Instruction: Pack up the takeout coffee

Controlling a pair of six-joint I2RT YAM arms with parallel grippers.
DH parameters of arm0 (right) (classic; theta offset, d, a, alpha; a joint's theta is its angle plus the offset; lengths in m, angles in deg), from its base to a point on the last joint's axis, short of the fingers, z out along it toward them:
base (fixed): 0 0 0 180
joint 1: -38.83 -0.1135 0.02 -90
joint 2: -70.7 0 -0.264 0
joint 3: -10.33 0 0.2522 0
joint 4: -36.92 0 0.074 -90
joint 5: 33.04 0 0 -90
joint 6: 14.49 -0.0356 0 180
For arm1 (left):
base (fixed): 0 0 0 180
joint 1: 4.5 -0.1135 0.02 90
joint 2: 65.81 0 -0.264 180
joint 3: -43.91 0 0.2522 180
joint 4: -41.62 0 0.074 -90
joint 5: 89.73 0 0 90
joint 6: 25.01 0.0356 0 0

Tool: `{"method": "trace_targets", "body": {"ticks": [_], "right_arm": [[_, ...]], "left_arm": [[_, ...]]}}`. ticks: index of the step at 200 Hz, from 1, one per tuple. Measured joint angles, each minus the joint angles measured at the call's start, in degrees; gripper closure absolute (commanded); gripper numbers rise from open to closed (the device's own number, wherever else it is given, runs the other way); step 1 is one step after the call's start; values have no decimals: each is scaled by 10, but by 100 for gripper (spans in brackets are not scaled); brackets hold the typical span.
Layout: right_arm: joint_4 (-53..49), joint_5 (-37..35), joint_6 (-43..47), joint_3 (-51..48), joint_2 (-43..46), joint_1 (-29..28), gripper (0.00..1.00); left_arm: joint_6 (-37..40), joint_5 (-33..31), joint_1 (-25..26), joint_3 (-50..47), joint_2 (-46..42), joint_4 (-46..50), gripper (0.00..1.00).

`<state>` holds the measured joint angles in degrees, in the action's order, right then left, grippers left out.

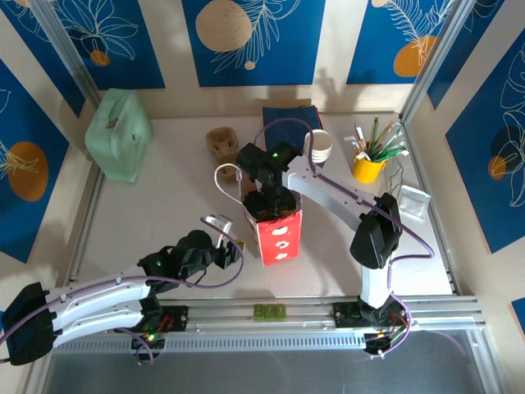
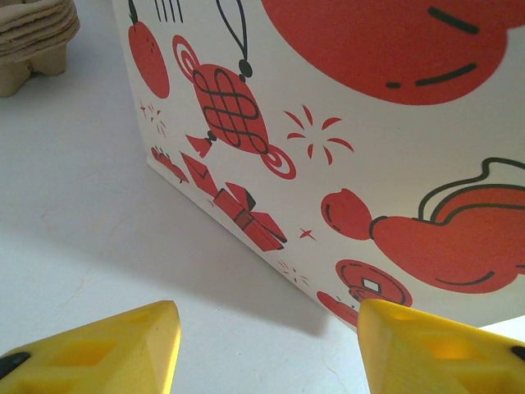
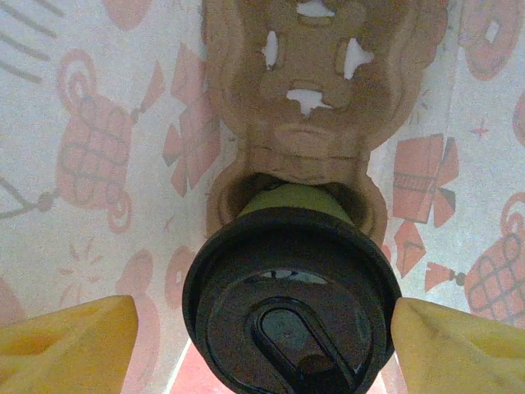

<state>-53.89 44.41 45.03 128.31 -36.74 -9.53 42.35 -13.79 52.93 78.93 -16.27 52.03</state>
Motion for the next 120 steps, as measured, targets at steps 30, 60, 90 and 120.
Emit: {"method": "trace_targets", "body": {"ticks": [30,60,90,120], "right_arm": [[1,5,0,0,0,-1,21],[1,6,0,0,0,-2,21],[2,6,0,0,0,-4,21],[10,6,1,-1,1,-4,23]], "left_arm": [[0,-1,0,0,0,0,41],[0,-2,0,0,0,10,41],[0,-2,0,0,0,13,41],[0,-2,0,0,0,13,41]]}}
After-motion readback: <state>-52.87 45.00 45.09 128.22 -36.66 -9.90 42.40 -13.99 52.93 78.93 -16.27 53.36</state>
